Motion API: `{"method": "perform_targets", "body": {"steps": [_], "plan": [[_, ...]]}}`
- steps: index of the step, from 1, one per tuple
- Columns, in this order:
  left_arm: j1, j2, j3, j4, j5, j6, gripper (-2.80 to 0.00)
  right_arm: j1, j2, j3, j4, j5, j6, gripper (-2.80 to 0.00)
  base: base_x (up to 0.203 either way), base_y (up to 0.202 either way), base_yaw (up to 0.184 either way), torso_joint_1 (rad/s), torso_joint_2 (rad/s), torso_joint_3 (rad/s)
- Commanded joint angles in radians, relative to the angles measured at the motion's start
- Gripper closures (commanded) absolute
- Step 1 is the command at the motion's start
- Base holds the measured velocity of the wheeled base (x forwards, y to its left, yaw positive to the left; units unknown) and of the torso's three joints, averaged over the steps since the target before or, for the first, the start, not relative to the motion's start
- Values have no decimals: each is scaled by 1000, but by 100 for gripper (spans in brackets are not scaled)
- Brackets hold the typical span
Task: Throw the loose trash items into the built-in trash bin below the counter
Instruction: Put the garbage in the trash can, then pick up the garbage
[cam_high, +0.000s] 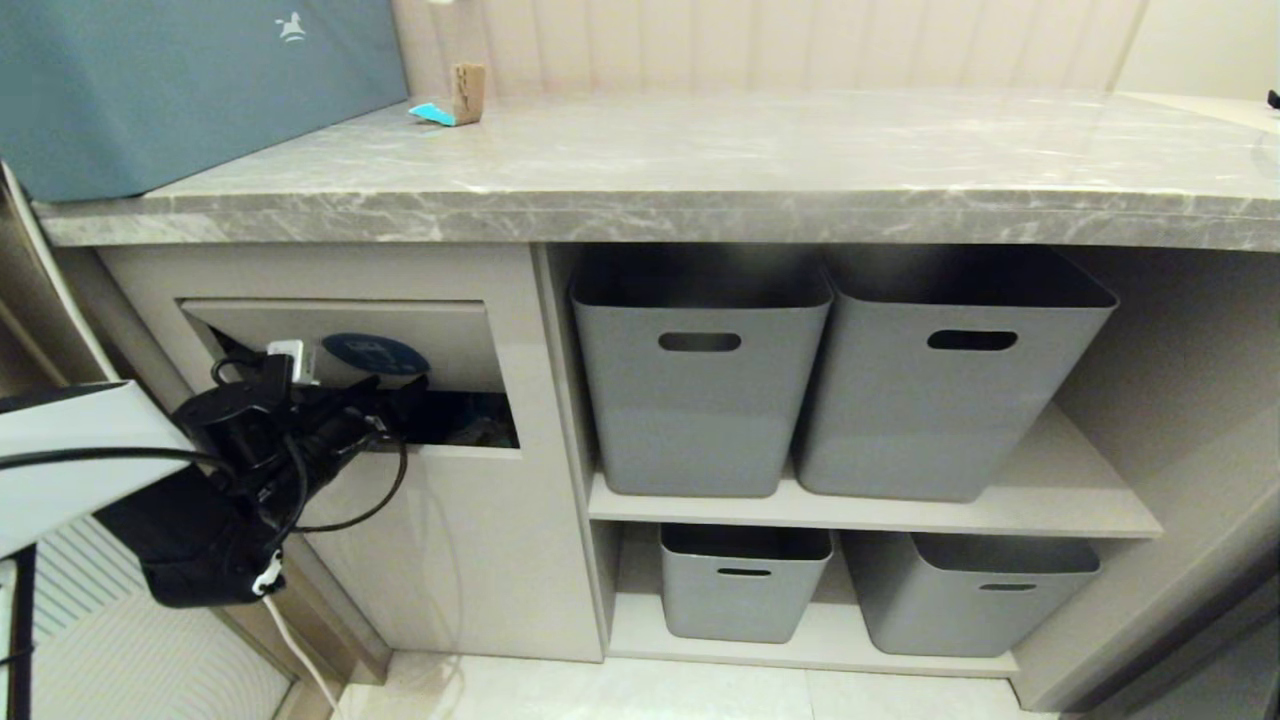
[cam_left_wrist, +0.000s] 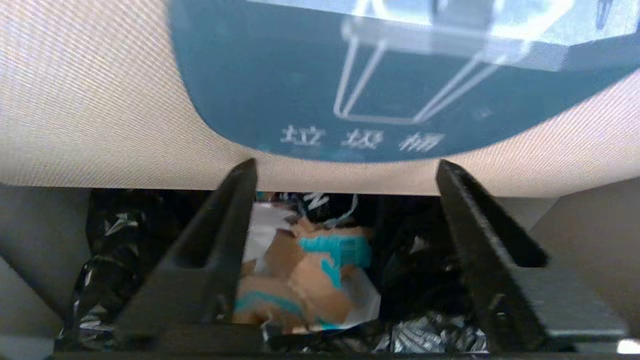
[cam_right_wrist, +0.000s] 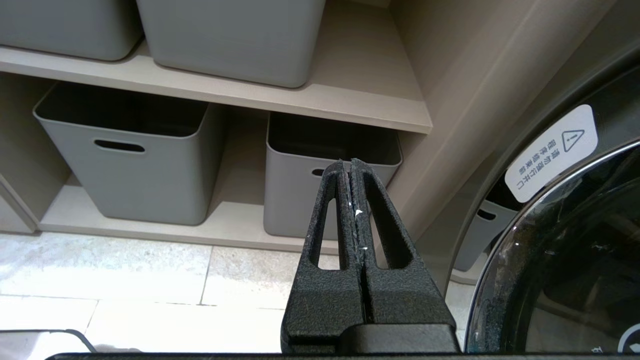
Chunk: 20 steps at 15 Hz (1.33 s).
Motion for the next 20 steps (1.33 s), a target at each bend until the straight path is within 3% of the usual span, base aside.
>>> {"method": "perform_targets", "body": {"steps": [1, 5, 9, 12, 13, 17, 20], "plan": [[1, -15, -2, -8, -2, -11, -280, 0, 2, 0, -1, 0, -2, 0, 0, 0, 0, 0, 0, 0], [-8, -50, 61, -8, -1, -15, -280, 0, 2, 0, 1, 0, -2, 0, 0, 0, 0, 0, 0, 0], [-18, -237, 256, -8, -5, -49, -280, 0, 2, 0, 1, 0, -2, 0, 0, 0, 0, 0, 0, 0], [-34, -474, 484, -7, -4, -67, -280, 0, 2, 0, 0, 0, -2, 0, 0, 0, 0, 0, 0, 0], [-38, -555, 566, -5, -5, -69, 0, 0, 2, -1, 1, 0, -2, 0, 0, 0, 0, 0, 0, 0], [-54, -866, 783, 32, -11, -69, 0, 0, 2, -1, 1, 0, -2, 0, 0, 0, 0, 0, 0, 0], [-58, -1134, 820, 203, -13, -60, 0, 0, 2, -1, 1, 0, -2, 0, 0, 0, 0, 0, 0, 0]]}}
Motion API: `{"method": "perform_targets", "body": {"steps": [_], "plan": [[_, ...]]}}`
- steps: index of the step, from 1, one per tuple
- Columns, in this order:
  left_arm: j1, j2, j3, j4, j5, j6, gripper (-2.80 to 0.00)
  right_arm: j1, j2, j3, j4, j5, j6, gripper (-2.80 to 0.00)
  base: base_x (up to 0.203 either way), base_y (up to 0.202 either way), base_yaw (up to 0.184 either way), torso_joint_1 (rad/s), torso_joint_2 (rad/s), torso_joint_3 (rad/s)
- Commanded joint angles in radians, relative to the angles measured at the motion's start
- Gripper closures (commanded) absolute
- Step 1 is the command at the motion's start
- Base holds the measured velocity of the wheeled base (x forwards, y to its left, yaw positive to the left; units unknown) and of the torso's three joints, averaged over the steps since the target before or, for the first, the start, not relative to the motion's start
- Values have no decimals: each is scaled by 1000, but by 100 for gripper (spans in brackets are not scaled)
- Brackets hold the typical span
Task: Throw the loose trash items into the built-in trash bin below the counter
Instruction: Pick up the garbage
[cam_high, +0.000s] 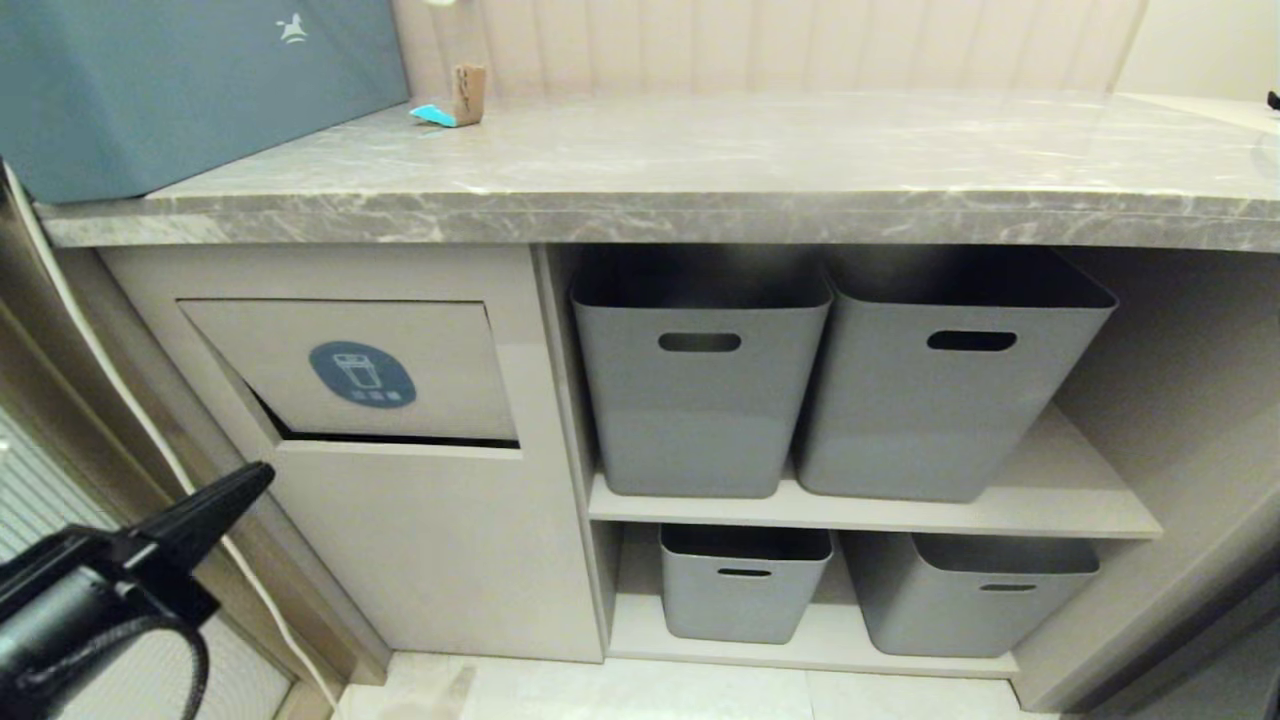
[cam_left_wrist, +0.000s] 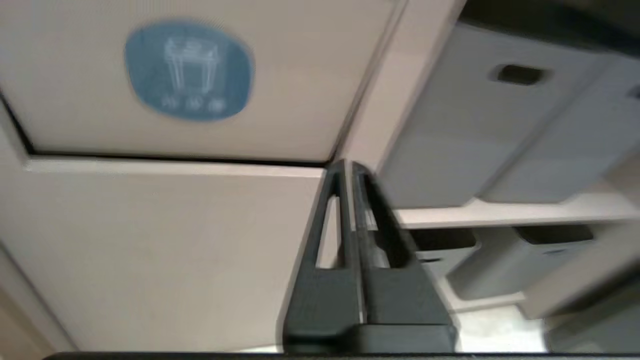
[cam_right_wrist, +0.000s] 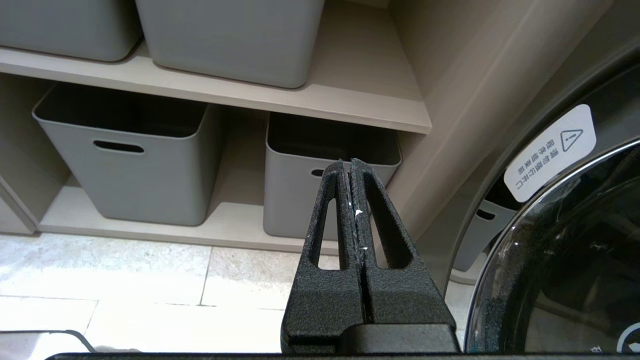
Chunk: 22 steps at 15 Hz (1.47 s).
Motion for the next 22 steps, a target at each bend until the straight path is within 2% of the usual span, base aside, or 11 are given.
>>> {"method": "perform_targets", "body": {"steps": [1, 3, 6, 7, 9, 10, 12, 15, 18, 22], "plan": [[-2, -239, 11, 100, 0, 6, 0, 0, 2, 1, 1, -1, -1, 0, 0, 0, 0, 0, 0, 0], [0, -435, 7, 334, 5, 48, 0, 0, 2, 1, 1, -1, -1, 0, 0, 0, 0, 0, 0, 0], [3, -752, 8, 788, 56, 134, 0, 0, 2, 0, 1, -1, -1, 0, 0, 0, 0, 0, 0, 0], [4, -864, 13, 912, 82, 152, 0, 0, 2, 1, 1, -1, -1, 0, 0, 0, 0, 0, 0, 0], [6, -1095, 10, 1182, 179, 178, 0, 0, 2, 1, 0, 0, 1, 0, 0, 0, 0, 0, 0, 0], [7, -1178, 8, 1275, 217, 189, 0, 0, 2, 1, 0, 1, -1, 0, 0, 0, 0, 0, 0, 0], [9, -1261, 14, 1373, 259, 216, 0, 0, 2, 1, 0, 3, -4, 0, 0, 0, 0, 0, 0, 0], [10, -1253, 62, 1297, 264, 235, 0, 0, 2, 1, 0, 3, -1, 0, 0, 0, 0, 0, 0, 0], [10, -1253, 62, 1299, 284, 206, 0, 0, 2, 2, 0, 3, 2, 0, 0, 0, 0, 0, 0, 0], [10, -1255, 62, 1299, 290, 204, 0, 0, 2, 3, 0, 3, -7, 0, 0, 0, 0, 6, -26, -13]]}}
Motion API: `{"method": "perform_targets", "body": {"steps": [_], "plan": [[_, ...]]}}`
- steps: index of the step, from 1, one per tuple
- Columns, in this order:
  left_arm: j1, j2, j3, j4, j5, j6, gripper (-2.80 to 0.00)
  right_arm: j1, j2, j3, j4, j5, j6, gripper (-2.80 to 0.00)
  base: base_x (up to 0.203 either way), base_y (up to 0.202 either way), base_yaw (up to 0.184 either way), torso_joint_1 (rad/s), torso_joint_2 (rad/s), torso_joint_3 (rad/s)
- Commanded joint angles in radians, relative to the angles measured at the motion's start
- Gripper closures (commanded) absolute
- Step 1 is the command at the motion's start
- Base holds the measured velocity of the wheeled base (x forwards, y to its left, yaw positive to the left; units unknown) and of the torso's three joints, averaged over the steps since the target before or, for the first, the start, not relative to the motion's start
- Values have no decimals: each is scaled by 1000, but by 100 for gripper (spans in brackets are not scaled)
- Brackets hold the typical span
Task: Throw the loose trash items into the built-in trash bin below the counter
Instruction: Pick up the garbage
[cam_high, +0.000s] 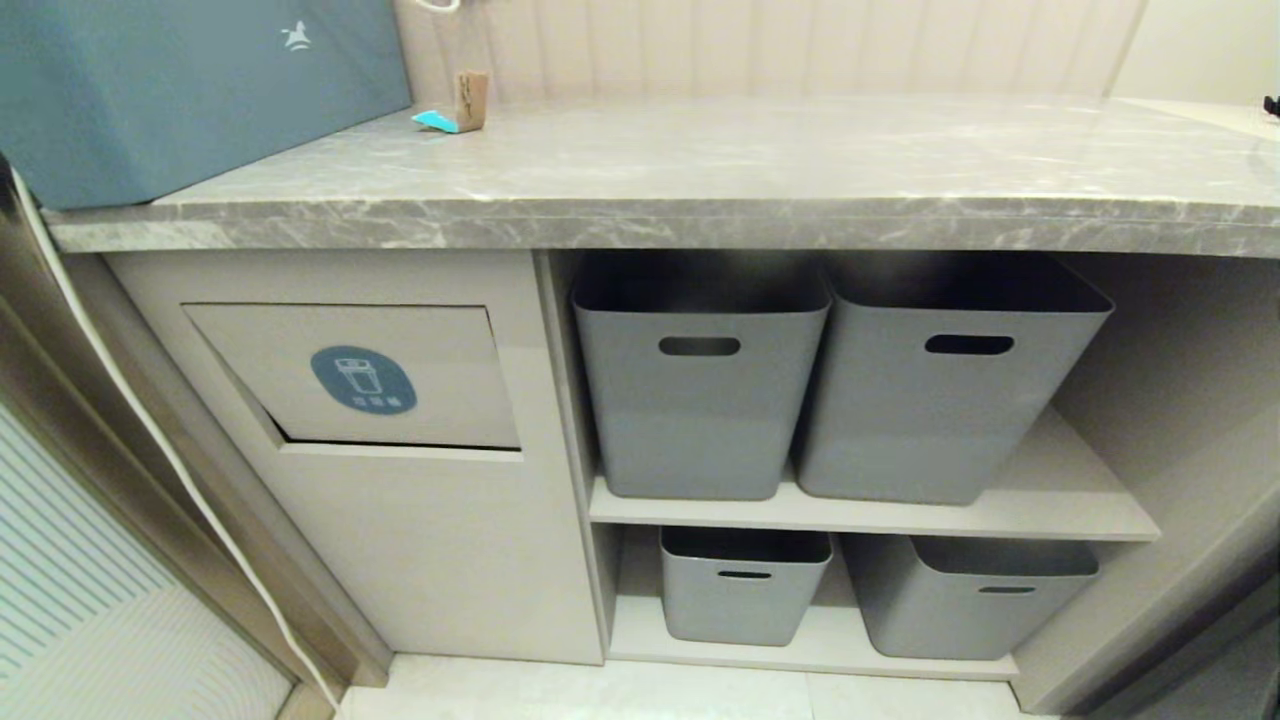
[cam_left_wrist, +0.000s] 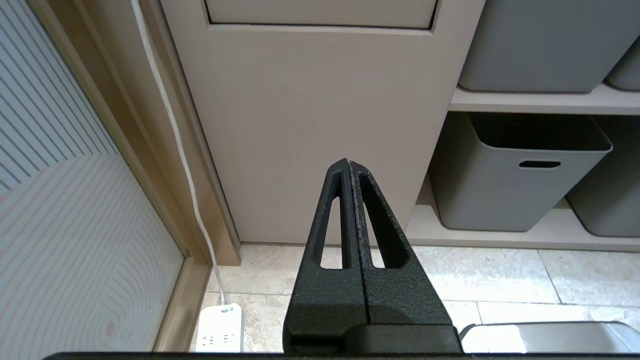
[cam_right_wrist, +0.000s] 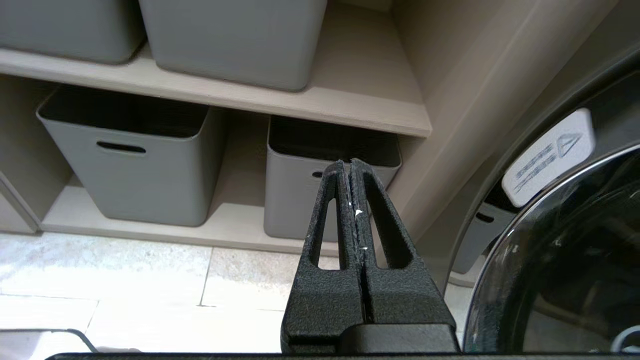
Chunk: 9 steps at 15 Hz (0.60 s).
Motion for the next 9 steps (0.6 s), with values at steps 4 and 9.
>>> {"method": "perform_targets", "body": {"steps": [4, 9], "plan": [[0, 3, 3, 0, 6, -12, 0, 0, 2, -1, 1, -1, 1, 0, 0, 0, 0, 68, -263, -255], [0, 1, 3, 0, 6, -11, 0, 0, 2, -1, 1, -1, 3, 0, 0, 0, 0, 181, -519, -295]]}}
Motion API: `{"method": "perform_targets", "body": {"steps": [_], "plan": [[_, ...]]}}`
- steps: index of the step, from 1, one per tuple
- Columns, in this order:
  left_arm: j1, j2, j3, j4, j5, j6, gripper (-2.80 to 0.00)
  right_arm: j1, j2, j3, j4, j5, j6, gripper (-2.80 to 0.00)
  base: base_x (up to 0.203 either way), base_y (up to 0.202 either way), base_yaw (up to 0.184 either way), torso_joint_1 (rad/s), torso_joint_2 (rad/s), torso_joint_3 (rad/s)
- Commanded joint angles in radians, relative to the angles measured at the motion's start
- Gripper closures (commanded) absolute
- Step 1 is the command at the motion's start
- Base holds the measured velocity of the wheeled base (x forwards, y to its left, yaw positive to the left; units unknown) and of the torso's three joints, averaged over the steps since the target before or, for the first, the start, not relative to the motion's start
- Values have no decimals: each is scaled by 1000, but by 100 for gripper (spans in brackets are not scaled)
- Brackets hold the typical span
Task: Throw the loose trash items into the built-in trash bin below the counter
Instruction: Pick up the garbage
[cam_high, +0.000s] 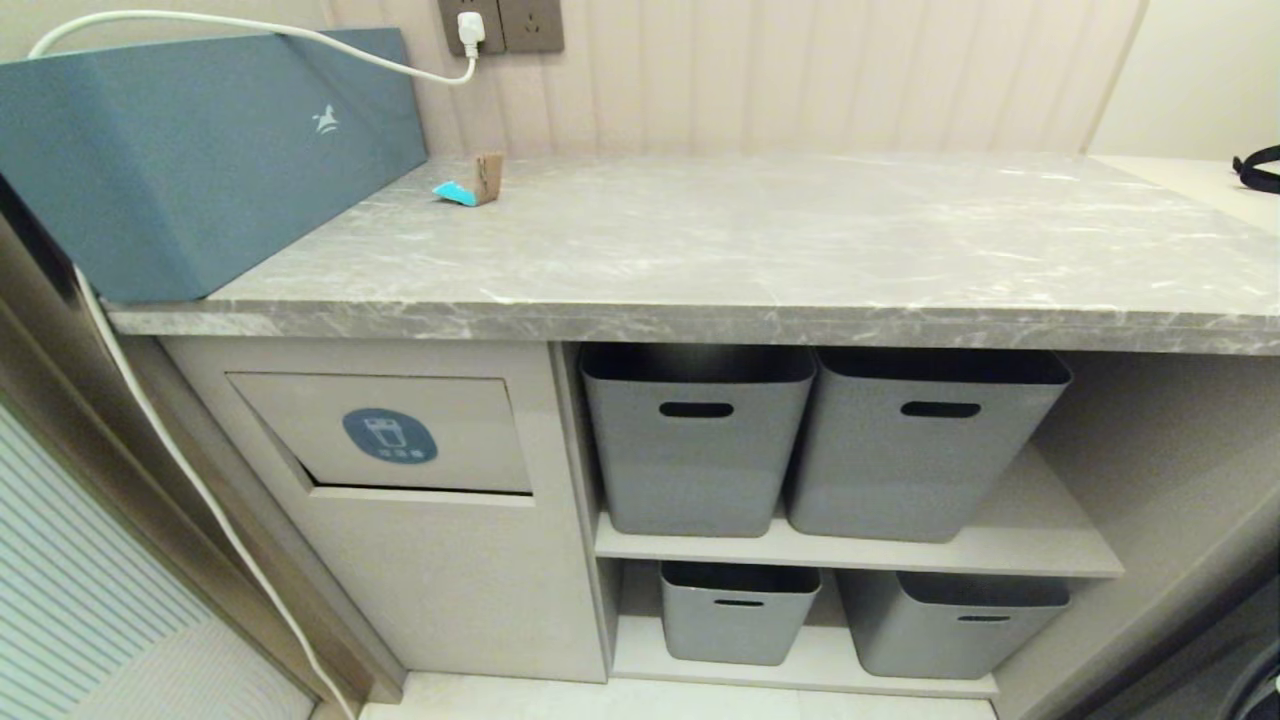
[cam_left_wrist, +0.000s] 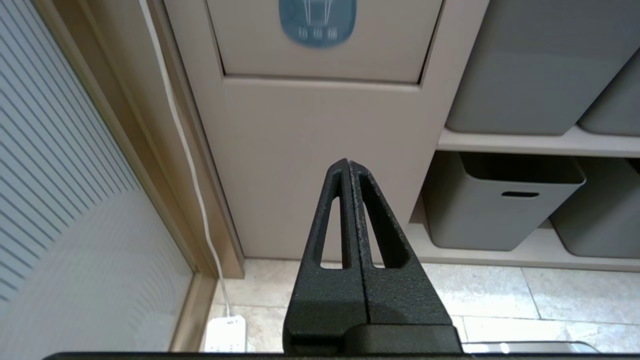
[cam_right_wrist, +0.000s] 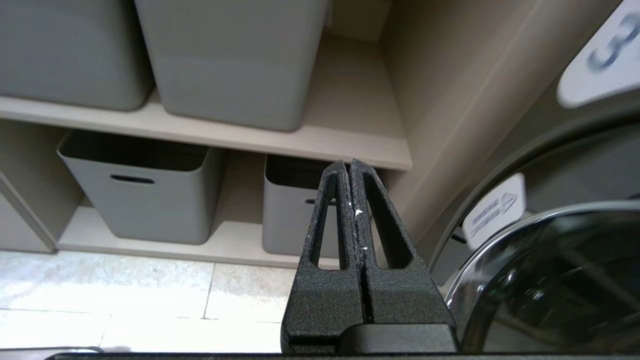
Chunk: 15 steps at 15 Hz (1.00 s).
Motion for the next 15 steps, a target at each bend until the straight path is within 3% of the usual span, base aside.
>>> {"method": "perform_targets", "body": {"steps": [1, 15], "plan": [[0, 3, 3, 0, 0, 3, 0, 0, 2, -1, 0, -1, -2, 0, 0, 0, 0, 173, -470, -278], [0, 2, 3, 3, 0, 0, 0, 0, 2, 10, -32, -4, 1, 0, 0, 0, 0, 215, -494, -283]]}}
